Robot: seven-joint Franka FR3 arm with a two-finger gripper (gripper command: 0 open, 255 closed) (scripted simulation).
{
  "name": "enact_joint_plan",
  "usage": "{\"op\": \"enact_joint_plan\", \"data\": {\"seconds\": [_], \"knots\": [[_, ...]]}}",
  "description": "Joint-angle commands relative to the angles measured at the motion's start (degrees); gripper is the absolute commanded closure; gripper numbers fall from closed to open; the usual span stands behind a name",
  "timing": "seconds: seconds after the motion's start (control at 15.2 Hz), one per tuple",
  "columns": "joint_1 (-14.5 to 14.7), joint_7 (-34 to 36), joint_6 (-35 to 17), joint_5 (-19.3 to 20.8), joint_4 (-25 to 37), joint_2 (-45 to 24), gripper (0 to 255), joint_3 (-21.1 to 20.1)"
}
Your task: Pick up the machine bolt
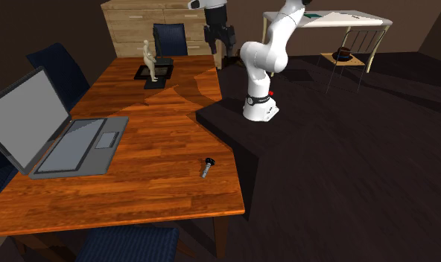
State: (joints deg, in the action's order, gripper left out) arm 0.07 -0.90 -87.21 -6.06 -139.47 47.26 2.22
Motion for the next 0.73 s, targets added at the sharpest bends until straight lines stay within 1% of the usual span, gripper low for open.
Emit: {"op": "enact_joint_plan", "data": {"seconds": [0.0, 0.33, 0.66], "knots": [[0.0, 0.0, 0.0, 0.0, 0.0, 0.0, 0, 0.0], [1.59, -3.0, -10.39, 0.13, -6.24, -4.27, 0, -0.94], [3.2, -5.87, -21.42, 0.1, -10.64, -10.99, 0, -1.93]]}}
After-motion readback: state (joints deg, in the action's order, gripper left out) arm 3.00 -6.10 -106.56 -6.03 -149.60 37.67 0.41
